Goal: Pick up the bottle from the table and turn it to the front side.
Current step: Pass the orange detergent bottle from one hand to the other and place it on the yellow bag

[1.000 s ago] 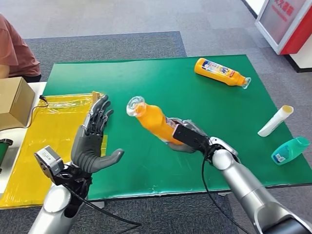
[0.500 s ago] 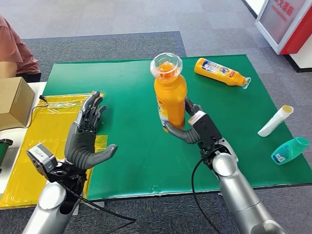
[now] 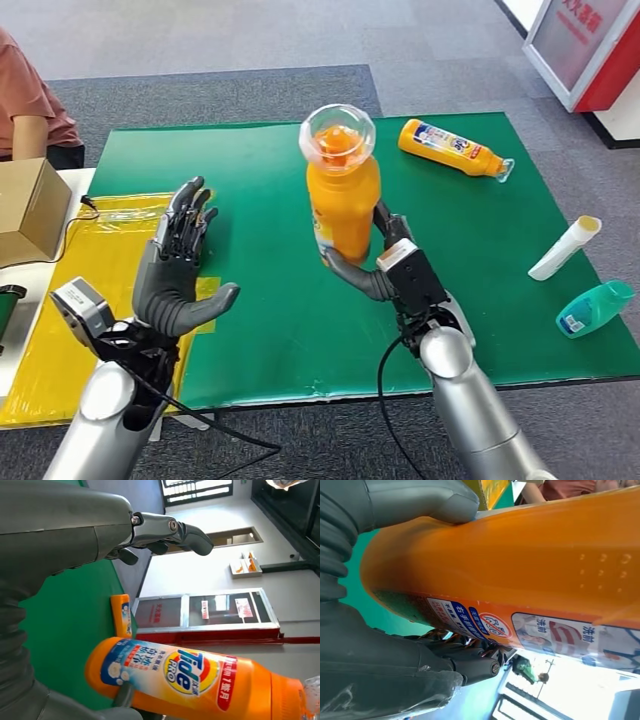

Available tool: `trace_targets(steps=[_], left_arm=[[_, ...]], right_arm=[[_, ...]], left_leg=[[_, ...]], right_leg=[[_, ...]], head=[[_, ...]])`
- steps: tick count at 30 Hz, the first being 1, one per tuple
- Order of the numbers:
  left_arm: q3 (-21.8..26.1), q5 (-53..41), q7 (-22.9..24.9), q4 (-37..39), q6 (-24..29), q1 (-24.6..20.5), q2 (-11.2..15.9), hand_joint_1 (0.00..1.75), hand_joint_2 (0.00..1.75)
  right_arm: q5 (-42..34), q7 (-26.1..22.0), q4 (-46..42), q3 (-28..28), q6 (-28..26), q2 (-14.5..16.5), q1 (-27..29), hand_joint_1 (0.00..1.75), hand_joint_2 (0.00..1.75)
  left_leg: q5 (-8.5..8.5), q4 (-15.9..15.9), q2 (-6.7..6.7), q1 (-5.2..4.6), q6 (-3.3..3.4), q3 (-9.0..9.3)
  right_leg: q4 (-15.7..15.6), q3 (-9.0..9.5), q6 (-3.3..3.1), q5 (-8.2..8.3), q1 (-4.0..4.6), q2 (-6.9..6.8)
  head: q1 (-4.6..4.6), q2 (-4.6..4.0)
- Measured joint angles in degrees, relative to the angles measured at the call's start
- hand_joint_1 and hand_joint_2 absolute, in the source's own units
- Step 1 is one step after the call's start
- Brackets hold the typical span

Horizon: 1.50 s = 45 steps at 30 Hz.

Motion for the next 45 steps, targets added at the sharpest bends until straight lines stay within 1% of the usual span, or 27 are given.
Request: trace_targets(steps=[8,14,17,28,34,36,38,40,45], left_arm=[[-0.9,2.3,2.1,3.1,-0.5,-4.9,-1.0,0.0,1.75],[-2.6,1.9,4.1,5.2,-0.2,-8.0,-1.3,0.0,1.75],[-3.4,1.6,4.7,6.2,0.0,-9.3,-1.5,0.0,1.75],[-7.5,2.0,7.1,9.1,-1.6,-11.6,-2.6,0.0,1.75],[-8.6,2.3,7.5,9.9,-1.8,-12.3,-3.0,0.0,1.75],[-8.6,2.4,7.6,10.2,-1.8,-12.4,-3.0,0.08,1.75],[-8.6,2.4,7.6,10.5,-1.8,-12.4,-3.0,0.95,1.75],[-8.7,2.4,7.6,10.7,-1.8,-12.4,-3.0,1.75,1.75],[-8.8,2.2,7.6,11.0,-1.9,-12.4,-3.0,1.75,1.75]], right_arm=[[4.0,-0.3,0.7,2.9,-2.9,1.5,-0.5,1.75,1.75],[11.1,0.3,2.0,5.4,-8.0,2.1,-1.0,1.75,1.75],[13.8,0.8,2.7,6.7,-9.8,2.4,-1.3,1.75,1.75],[21.4,3.2,7.3,9.9,-14.5,3.7,-2.9,1.75,1.75],[26.8,5.1,8.5,10.9,-17.5,3.9,-3.5,1.75,1.75],[27.7,5.6,8.8,11.1,-17.8,3.9,-3.5,1.75,1.75],[28.1,5.9,9.0,11.2,-17.9,3.9,-3.6,1.75,1.75],[28.3,6.2,9.2,11.4,-17.9,3.9,-3.6,1.75,1.75],[28.5,6.5,9.7,11.5,-17.8,4.0,-3.7,1.75,1.75]], left_leg=[[0.03,0.0,0.0,0.0,-0.02,0.0],[0.02,0.0,0.0,0.0,-0.02,-0.01],[0.02,0.0,0.0,0.0,-0.02,-0.01],[0.02,0.0,0.0,0.0,-0.02,-0.01],[0.02,0.0,0.0,0.0,-0.02,-0.02],[0.02,0.0,0.0,0.0,-0.02,-0.02],[0.02,0.0,0.0,0.0,-0.02,-0.02],[0.02,0.0,0.0,0.0,-0.02,-0.02],[0.02,0.0,0.0,0.0,-0.02,-0.02]], right_leg=[[0.0,0.0,0.0,0.01,0.0,0.0],[0.0,-0.01,0.0,0.01,0.0,0.0],[0.0,-0.01,0.0,0.01,0.0,0.0],[0.0,-0.02,0.0,0.01,0.0,0.0],[0.0,-0.02,0.0,0.01,0.0,0.0],[0.0,-0.02,0.0,0.01,0.0,0.0],[0.0,-0.02,0.0,0.01,0.0,0.0],[0.0,-0.02,0.0,0.01,0.0,0.0],[0.0,-0.01,0.0,0.01,0.0,0.0]], head=[[0.0,0.0],[0.0,0.0],[0.0,0.0],[0.01,0.0],[0.0,0.0],[0.0,0.0],[0.0,0.0],[0.01,0.0],[0.01,0.0]])
